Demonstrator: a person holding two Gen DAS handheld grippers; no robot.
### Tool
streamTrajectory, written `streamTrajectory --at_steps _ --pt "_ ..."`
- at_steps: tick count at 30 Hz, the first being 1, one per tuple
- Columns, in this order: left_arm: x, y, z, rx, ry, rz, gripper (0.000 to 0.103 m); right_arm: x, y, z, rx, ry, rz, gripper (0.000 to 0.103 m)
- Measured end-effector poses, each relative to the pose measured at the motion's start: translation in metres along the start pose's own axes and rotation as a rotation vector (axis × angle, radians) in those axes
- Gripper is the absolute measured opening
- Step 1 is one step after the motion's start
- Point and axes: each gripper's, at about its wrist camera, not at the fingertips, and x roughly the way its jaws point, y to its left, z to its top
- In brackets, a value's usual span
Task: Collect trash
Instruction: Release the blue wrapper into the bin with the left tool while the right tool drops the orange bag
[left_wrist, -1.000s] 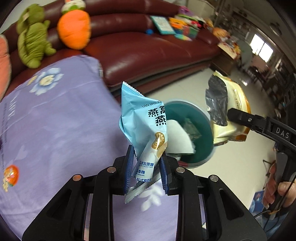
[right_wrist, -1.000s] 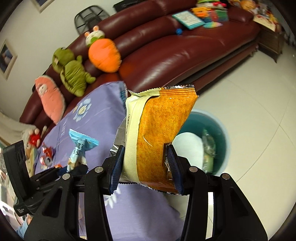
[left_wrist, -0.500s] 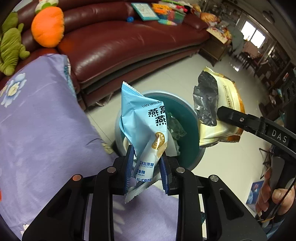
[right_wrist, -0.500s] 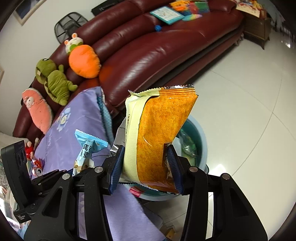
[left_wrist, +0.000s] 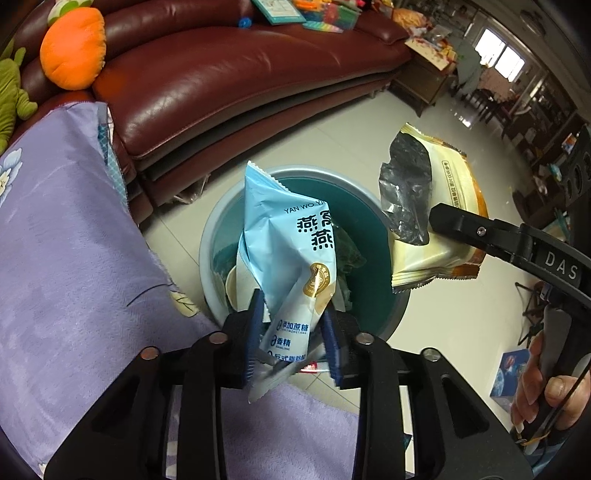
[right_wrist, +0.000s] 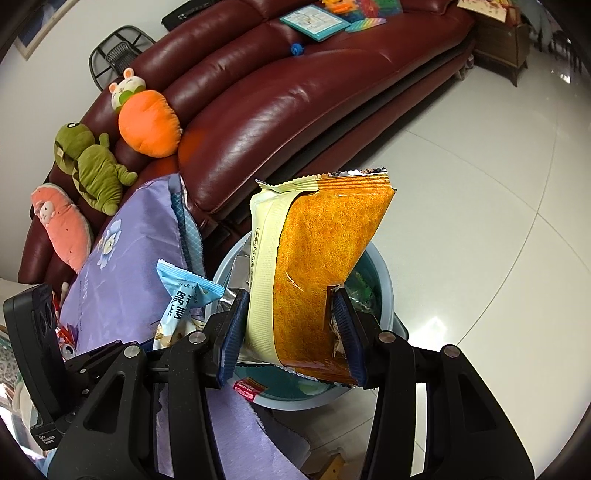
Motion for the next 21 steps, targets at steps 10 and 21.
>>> streamTrajectory --at_steps 10,21 --pt "-0.009 0.007 -0.004 -0.009 -0.042 0.074 0.088 0.006 0.005 0.002 -0.008 0.012 -0.017 0.046" --pt "-0.032 0.05 -0.028 -0.119 -0.05 0.087 0.093 0.018 0.027 0.005 -0.058 0.041 -0.015 0.055"
